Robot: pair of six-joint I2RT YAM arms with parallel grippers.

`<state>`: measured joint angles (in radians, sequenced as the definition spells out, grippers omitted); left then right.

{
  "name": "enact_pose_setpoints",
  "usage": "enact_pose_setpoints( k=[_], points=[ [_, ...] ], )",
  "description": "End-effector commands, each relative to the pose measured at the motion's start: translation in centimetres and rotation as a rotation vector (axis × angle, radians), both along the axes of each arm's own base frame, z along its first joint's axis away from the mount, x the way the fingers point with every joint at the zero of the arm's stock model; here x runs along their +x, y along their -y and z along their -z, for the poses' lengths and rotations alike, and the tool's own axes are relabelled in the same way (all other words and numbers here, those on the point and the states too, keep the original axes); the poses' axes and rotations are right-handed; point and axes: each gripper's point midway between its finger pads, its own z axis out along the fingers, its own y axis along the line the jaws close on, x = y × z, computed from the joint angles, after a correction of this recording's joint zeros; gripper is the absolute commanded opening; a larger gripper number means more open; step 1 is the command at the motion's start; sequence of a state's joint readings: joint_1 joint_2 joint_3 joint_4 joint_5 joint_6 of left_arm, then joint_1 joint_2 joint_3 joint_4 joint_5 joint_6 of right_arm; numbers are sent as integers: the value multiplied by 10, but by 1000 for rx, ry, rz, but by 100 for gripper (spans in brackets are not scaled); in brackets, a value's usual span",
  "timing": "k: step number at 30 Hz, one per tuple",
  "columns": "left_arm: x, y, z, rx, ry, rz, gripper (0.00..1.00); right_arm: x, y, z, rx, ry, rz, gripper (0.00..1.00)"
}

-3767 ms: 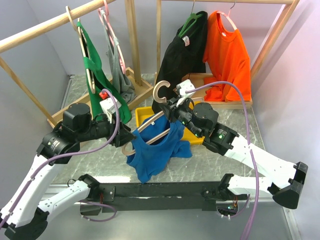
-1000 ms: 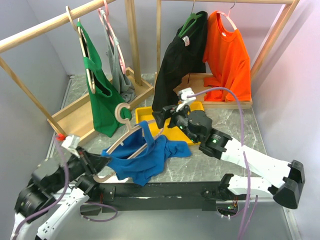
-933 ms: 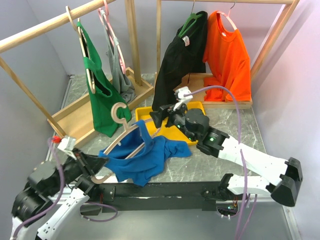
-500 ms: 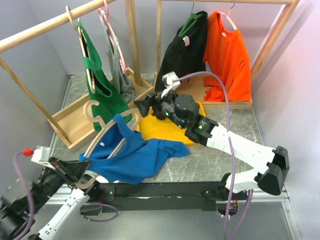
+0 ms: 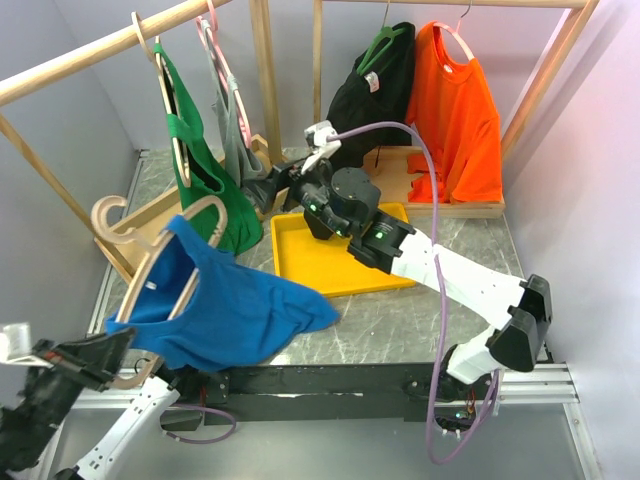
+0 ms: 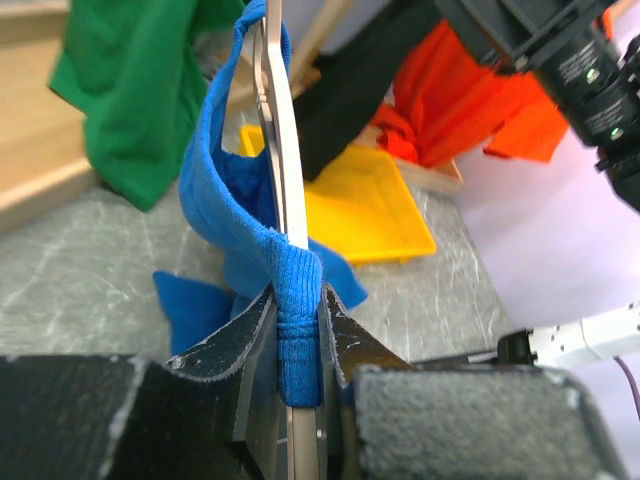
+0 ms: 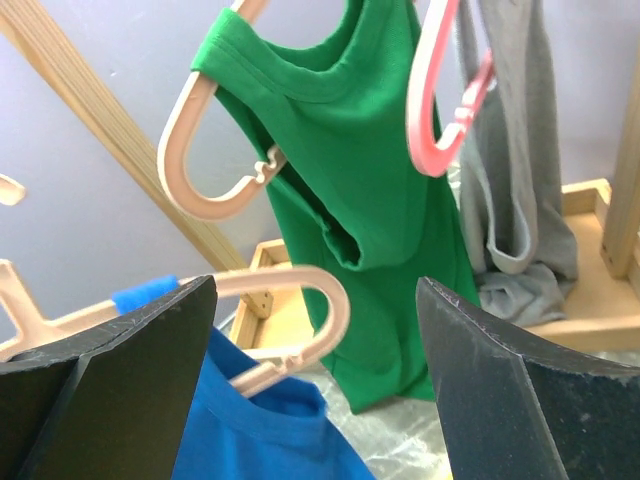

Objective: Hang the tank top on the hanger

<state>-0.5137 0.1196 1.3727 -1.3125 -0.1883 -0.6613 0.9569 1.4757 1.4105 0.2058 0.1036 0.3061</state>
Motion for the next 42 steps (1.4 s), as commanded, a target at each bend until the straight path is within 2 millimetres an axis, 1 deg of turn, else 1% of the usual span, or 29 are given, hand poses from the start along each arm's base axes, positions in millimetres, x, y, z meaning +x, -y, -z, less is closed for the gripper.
enact_pose_setpoints(
  k=[1, 3, 4, 5, 6, 8, 9, 10, 12, 15, 17, 18, 22, 23, 24, 25, 26, 27, 30, 32, 33, 34, 37, 39, 41, 42],
  points=[
    [1, -17, -24, 2, 49, -90, 1, -7, -10, -45, 96, 80, -25, 88],
    [1, -21, -26, 12, 42, -103, 1, -9, -20, -46, 100, 99, -38, 88],
    [-2, -26, -31, 7, 53, -122, 1, -10, -22, -57, 124, 119, -39, 88],
    [-1, -27, -32, 12, 49, -129, 1, -15, -29, -60, 129, 129, -51, 88],
    [-1, -29, -34, 15, 52, -138, 1, -15, -35, -67, 132, 149, -49, 88],
    [-2, -34, -40, 19, 60, -160, 1, -18, -44, -75, 144, 169, -51, 88],
    [-3, -37, -42, 24, 64, -169, 1, -22, -53, -80, 149, 184, -59, 88],
    [-6, -41, -47, 22, 75, -178, 1, -22, -57, -81, 151, 186, -57, 88],
    [-4, -46, -50, 38, 73, -210, 1, -22, -69, -88, 162, 195, -58, 88],
    [3, -49, -55, 65, 63, -243, 1, -19, -90, -84, 137, 186, -51, 88],
    [10, -48, -58, 77, 62, -257, 1, -16, -97, -82, 129, 183, -36, 88],
    [12, -50, -60, 84, 66, -271, 1, -10, -104, -78, 125, 181, -23, 88],
    [26, -53, -68, 94, 74, -325, 1, 5, -118, -69, 109, 154, 38, 87],
    [31, -51, -74, 97, 83, -330, 1, 12, -127, -55, 84, 145, 47, 87],
    [35, -51, -74, 104, 79, -338, 1, 14, -127, -62, 87, 150, 59, 86],
    [38, -50, -75, 110, 80, -341, 1, 17, -130, -59, 80, 149, 65, 86],
    [43, -48, -77, 126, 77, -342, 1, 24, -137, -47, 58, 139, 84, 86],
    [48, -47, -78, 131, 79, -346, 1, 26, -136, -52, 59, 143, 96, 86],
    [62, -44, -82, 168, 81, -366, 1, 36, -135, -42, 47, 125, 141, 84],
    [69, -43, -82, 199, 79, -378, 1, 42, -130, -40, 50, 116, 161, 84],
    [72, -43, -85, 201, 84, -383, 1, 46, -128, -33, 41, 104, 173, 83],
    [77, -41, -86, 213, 76, -388, 1, 48, -126, -32, 39, 98, 178, 83],
    [85, -41, -92, 243, 72, -406, 1, 60, -116, -26, 32, 74, 212, 82],
    [88, -41, -97, 254, 80, -411, 1, 69, -107, -23, 36, 55, 228, 81],
    [93, -39, -101, 268, 87, -408, 1, 73, -102, -23, 46, 41, 238, 81],
    [94, -38, -103, 268, 94, -407, 1, 78, -98, -20, 41, 33, 247, 80]
  ],
)
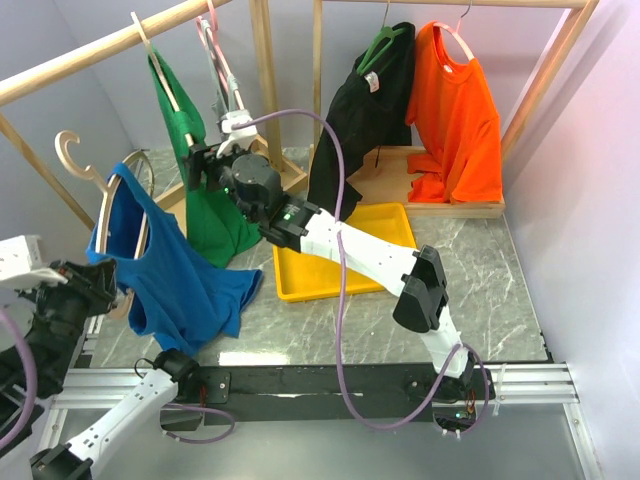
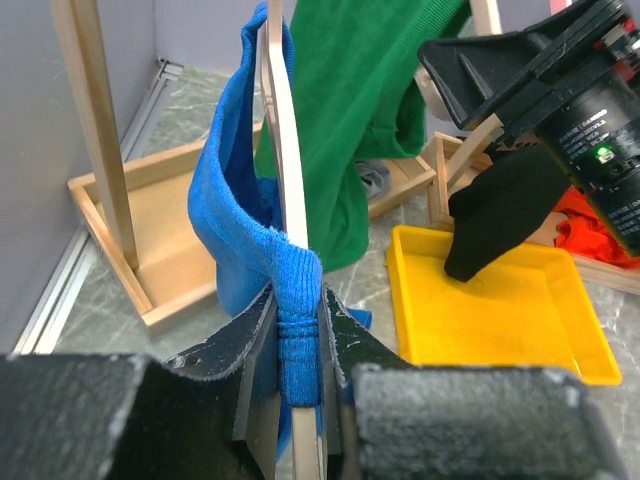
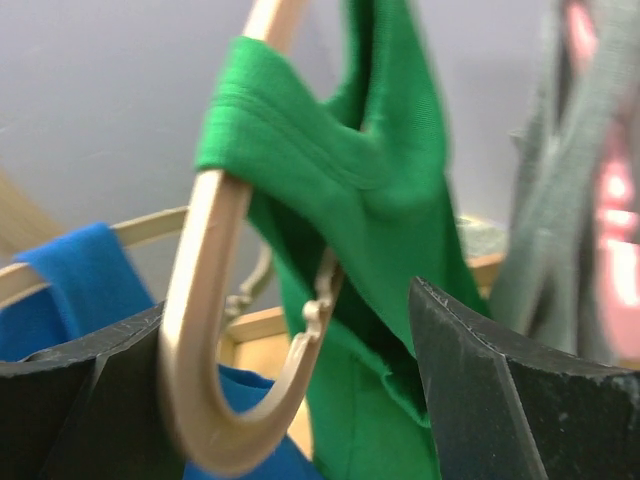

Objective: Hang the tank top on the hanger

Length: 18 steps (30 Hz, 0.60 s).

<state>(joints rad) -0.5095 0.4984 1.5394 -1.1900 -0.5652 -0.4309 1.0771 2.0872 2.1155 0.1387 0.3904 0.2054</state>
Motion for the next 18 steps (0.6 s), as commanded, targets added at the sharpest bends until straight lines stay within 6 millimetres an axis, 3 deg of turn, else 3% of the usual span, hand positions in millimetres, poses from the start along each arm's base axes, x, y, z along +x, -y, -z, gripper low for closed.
enact_pose_setpoints(
  k=[1, 8, 18],
  points=[
    [12, -1, -42, -9, 128, -29, 1, 17, 34, -27, 80, -13, 71, 80],
    [27, 0, -52, 42, 132, -51, 1, 23, 43, -21, 85, -35, 94, 80],
    [32, -1, -103, 91, 208, -56, 1, 40, 55, -11, 86, -68, 118, 79]
  ],
)
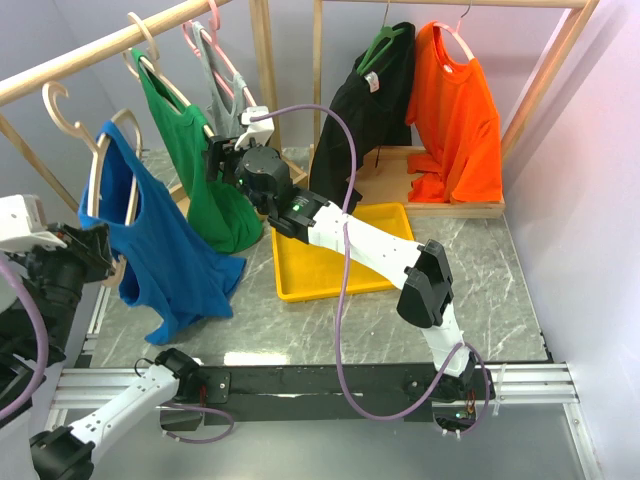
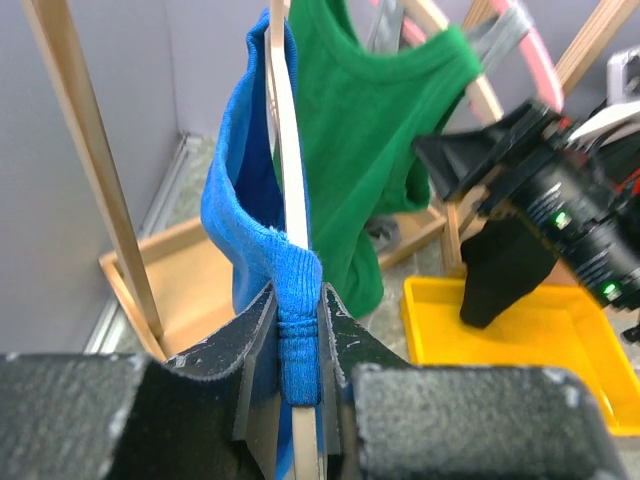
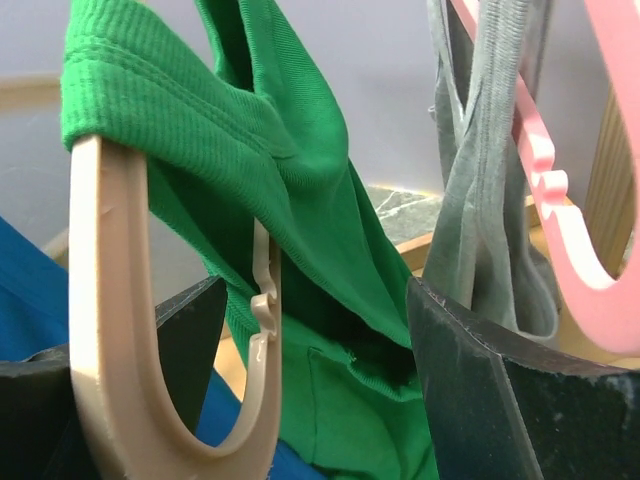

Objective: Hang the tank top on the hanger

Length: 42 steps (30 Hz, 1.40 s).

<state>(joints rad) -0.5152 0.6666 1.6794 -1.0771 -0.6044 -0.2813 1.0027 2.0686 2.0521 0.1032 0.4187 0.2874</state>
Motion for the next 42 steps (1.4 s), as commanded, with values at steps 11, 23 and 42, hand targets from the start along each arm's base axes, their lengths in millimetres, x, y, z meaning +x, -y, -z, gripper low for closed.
enact_pose_setpoints(
  k=[11, 23, 42],
  points=[
    [31, -9, -66, 52, 134, -133, 1, 5, 26, -38, 97, 14, 14, 79],
    [58, 0, -66, 82, 106, -170, 1, 6, 25, -34, 101, 1, 2, 79],
    [87, 11, -48, 130, 38, -201, 1, 3, 23, -27, 94, -16, -23, 79]
  ],
)
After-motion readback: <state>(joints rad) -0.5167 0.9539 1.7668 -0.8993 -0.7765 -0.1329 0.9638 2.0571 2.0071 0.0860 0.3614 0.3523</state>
